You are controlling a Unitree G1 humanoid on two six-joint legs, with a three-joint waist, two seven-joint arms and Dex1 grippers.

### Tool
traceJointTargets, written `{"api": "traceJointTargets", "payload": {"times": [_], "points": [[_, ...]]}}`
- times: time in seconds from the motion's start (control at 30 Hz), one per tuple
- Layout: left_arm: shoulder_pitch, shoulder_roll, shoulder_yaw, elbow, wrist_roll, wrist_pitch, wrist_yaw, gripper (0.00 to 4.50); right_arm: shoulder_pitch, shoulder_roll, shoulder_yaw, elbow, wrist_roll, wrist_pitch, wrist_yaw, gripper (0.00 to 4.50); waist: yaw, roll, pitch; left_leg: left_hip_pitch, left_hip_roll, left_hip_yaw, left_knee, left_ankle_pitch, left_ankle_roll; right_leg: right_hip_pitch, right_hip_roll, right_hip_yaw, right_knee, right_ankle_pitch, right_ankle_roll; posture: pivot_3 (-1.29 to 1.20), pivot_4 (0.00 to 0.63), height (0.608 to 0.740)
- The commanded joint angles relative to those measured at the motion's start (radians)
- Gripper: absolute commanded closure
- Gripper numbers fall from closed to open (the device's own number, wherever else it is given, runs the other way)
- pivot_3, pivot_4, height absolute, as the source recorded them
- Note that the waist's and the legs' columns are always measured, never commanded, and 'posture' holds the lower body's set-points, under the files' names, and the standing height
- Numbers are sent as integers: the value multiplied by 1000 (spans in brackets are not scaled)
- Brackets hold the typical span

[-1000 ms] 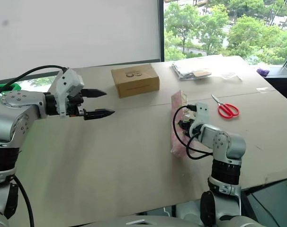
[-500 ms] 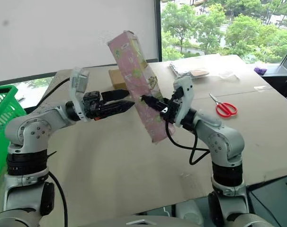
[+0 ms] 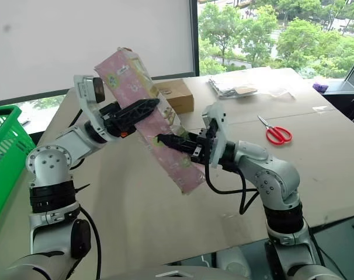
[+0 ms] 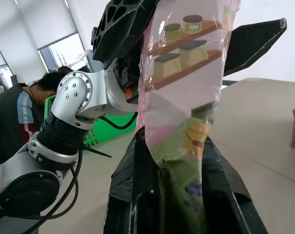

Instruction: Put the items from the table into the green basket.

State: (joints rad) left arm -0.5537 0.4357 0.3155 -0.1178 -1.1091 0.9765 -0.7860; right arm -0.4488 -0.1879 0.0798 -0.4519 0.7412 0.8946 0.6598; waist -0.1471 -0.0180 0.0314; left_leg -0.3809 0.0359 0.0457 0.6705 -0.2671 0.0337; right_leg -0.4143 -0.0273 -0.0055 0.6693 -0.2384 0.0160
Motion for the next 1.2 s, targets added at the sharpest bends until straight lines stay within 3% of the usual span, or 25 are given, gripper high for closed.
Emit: {"api": "traceJointTargets", "payload": {"times": [0.03,0.1,0.13,0.2,0.3,0.4,0.47,0.6,0.73,0.8,0.9,1.03,1.1,1.2], "points": [[-13,-12,-2,-32,-26,-21,14,0,-31,-4,17,-22,61,7,28,2508,0,0,0,0,0,0,0,0,0,0,0,0,0,0,0,-110,0,724],[-6,-17,5,-38,-36,-24,23,588,-35,-10,18,-20,71,12,27,1421,0,0,0,0,1,0,0,0,0,0,1,0,0,0,0,-103,0,724],[2,-16,11,-43,-54,-17,16,800,-38,-11,19,-16,73,12,24,1087,0,0,0,0,1,0,0,0,0,0,1,0,0,0,0,-98,0,724],[18,-14,16,-57,-75,-12,15,1761,-38,-19,18,-12,79,14,22,87,2,0,0,0,1,0,-1,0,0,0,1,0,0,0,0,-79,0,724],[36,-14,23,-68,-84,-28,33,3297,-39,-32,23,-2,83,14,26,0,14,0,0,0,1,0,-1,0,0,0,1,0,-1,0,0,-68,0,724],[45,-10,31,-69,-67,-58,53,4336,-45,-41,26,12,76,13,19,0,31,0,0,0,1,0,-1,0,0,0,1,0,-1,-1,1,-55,0,724],[47,-7,31,-66,-45,-84,67,4344,-49,-44,25,18,69,13,7,0,48,0,0,0,1,0,-1,0,0,0,1,0,-1,-1,1,-51,0,724],[-21,96,66,-52,89,-168,160,4344,-35,-187,-35,60,57,33,65,0,69,-1,2,0,0,0,-1,0,0,0,1,0,-1,1,-2,-33,0,724],[-131,338,81,-31,216,-168,192,4344,-31,-341,-65,78,25,-33,167,0,82,-5,7,-2,0,0,-1,0,0,0,3,-3,-5,1,-2,-4,0,724],[-199,488,14,39,392,-194,241,4344,-52,-372,-77,82,40,-35,192,0,83,-6,8,-2,0,1,-2,0,0,-1,4,-4,-7,1,-2,22,0,724],[-333,746,-112,196,700,-299,294,4344,-111,-379,-85,86,66,-44,241,0,89,-5,10,-1,1,2,-6,0,0,-2,6,-3,-8,-1,1,53,0,724],[-366,973,-270,285,983,-404,265,4344,-180,-343,-99,98,111,-45,248,0,94,-7,13,-4,3,3,-7,0,0,-8,8,-2,-7,-1,0,73,0,724],[-328,1034,-308,343,1069,-432,248,4344,-211,-315,-111,101,141,-47,240,0,108,-5,13,-5,3,4,-8,0,-1,-10,7,-1,-7,1,-3,73,0,724],[-261,1047,-331,441,1141,-469,225,4344,-231,-292,-115,100,156,-53,234,0,136,-3,15,-5,3,5,-8,0,-1,-10,4,-2,-7,0,-2,73,0,724]]}}
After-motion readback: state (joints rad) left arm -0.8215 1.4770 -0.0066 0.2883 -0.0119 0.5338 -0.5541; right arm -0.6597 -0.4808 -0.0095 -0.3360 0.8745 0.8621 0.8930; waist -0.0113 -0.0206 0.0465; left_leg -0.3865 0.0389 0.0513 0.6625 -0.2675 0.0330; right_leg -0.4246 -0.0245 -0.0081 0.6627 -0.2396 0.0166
